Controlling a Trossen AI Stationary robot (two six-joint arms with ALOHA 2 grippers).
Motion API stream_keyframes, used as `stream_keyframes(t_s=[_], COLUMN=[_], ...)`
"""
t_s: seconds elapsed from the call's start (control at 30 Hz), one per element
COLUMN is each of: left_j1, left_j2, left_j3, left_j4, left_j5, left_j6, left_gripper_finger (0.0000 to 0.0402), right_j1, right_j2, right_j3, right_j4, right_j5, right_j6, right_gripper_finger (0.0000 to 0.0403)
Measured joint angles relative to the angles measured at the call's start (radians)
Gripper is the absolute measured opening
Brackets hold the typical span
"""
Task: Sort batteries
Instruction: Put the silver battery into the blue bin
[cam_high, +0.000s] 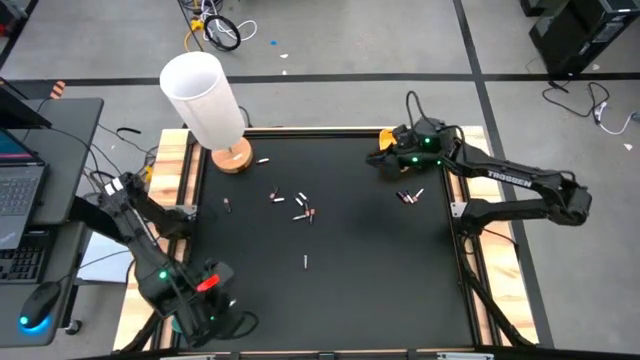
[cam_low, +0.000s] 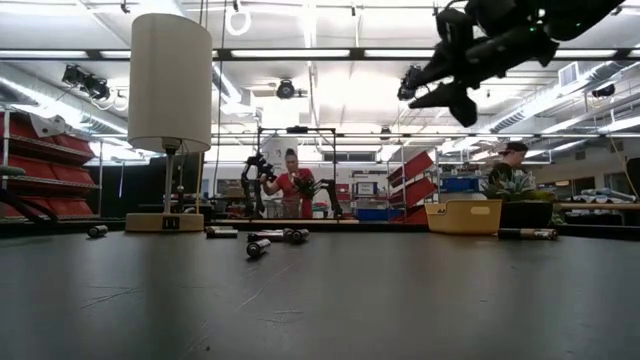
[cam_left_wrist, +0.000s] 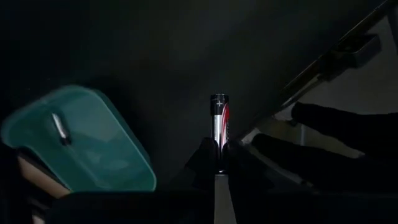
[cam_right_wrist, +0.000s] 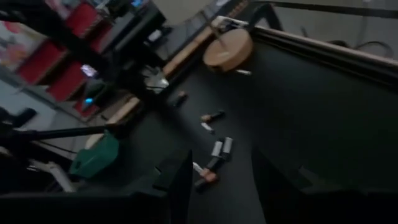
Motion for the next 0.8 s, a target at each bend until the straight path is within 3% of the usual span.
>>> stream_keyframes(t_s=[0.27,0.53,0.67,0.8], left_j1=[-0.063,-0.116,-0.182,-0.213], left_j2=[-0.024,-0.068,-0.096,-0.139], left_j3=[-0.184,-0.274,-0.303,-0.362], left_j4=[0.172,0.162,0.088,0.118], left_j5=[-0.003,-0.001,0.06,0.142], left_j6=[-0.103,-0.223,-0.342,-0.379], left_gripper_finger=[0.0031,0.0031,0.0031,0.0031], right_j1=[0.088,0.121,0.121,0.119], right_j2=[0.054,0.06,0.06,0.06], right_j3=[0.0,0.0,0.0,0.0], right_j4=[0.128,0.132,0.132,0.133], right_j5=[0.008,0.009,0.014,0.033], right_j6=[0.086,0.151,0.165,0.164], right_gripper_finger=[0.015,0.015,0.015,0.015])
